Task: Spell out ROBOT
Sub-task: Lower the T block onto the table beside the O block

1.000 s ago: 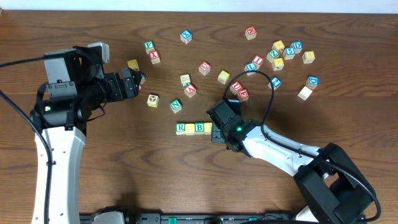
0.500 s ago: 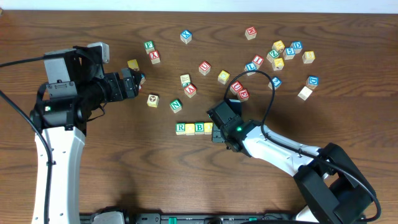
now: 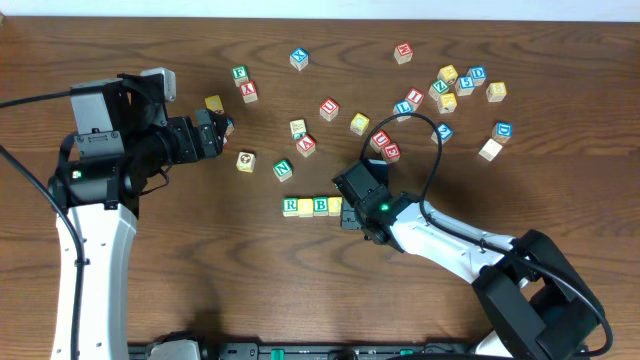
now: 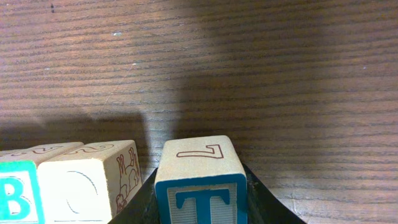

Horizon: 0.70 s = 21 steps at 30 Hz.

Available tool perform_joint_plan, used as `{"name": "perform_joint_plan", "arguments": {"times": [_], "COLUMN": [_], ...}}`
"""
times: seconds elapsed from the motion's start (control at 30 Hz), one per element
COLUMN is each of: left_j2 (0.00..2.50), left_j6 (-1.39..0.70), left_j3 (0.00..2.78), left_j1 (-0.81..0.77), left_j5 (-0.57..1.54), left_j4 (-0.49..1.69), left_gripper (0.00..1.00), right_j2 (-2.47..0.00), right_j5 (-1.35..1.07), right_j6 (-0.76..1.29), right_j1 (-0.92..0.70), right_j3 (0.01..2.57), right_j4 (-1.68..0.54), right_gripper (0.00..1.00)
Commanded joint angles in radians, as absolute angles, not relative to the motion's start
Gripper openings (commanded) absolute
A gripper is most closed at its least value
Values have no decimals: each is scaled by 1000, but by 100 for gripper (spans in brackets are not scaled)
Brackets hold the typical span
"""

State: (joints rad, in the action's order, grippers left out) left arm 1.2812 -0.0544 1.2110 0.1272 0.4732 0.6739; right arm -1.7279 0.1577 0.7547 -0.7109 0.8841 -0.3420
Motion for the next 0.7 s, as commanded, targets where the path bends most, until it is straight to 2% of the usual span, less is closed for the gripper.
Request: {"name": "perform_joint_plan", "arguments": {"times": [0.0, 0.1, 0.67], "left_j2": [1281, 1281, 1281], "left_j6": [-45, -45, -45], "left_j3": [1235, 1235, 1235], "left_j1": [131, 131, 131], "left_j5": [486, 486, 486], "left_j4": [673, 673, 673], "left_gripper": [98, 98, 98], "right_j2": [-1740, -1740, -1740], "right_j5": [182, 182, 200], "right_j6": [766, 767, 770], "right_j1": [-714, -714, -714], "right_j3": [880, 880, 881], "right_j4": [-341, -341, -340], "right_gripper": [31, 35, 35]}}
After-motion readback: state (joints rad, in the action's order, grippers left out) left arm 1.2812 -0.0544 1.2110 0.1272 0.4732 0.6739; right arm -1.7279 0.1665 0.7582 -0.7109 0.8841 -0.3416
